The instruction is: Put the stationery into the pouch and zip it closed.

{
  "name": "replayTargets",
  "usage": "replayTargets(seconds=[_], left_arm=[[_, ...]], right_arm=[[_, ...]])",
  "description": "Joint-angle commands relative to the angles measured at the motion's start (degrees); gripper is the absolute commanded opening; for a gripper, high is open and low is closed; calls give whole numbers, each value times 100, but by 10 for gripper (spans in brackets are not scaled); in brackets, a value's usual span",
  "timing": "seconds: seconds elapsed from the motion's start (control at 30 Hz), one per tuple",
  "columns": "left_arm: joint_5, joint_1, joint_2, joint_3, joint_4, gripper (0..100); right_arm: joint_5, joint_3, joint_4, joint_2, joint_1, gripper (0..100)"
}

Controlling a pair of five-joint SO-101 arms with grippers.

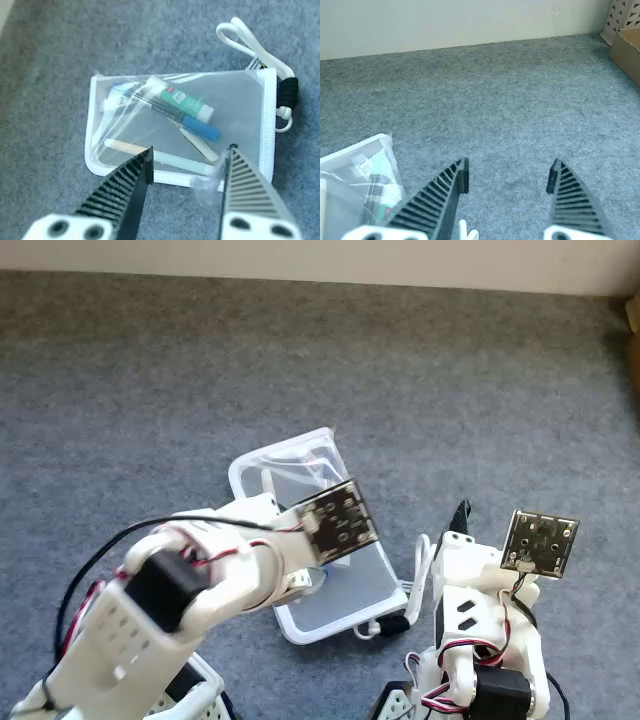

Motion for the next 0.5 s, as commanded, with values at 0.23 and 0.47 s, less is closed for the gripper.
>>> replayTargets(seconds=[0.23, 0.47], left_arm=[[70, -989, -2018, 813, -308, 120], [70, -1780, -3495, 2343, -1257, 11]], right_arm=[[70, 251, -180, -75, -57, 74], [79, 233, -171, -75, -462, 9]])
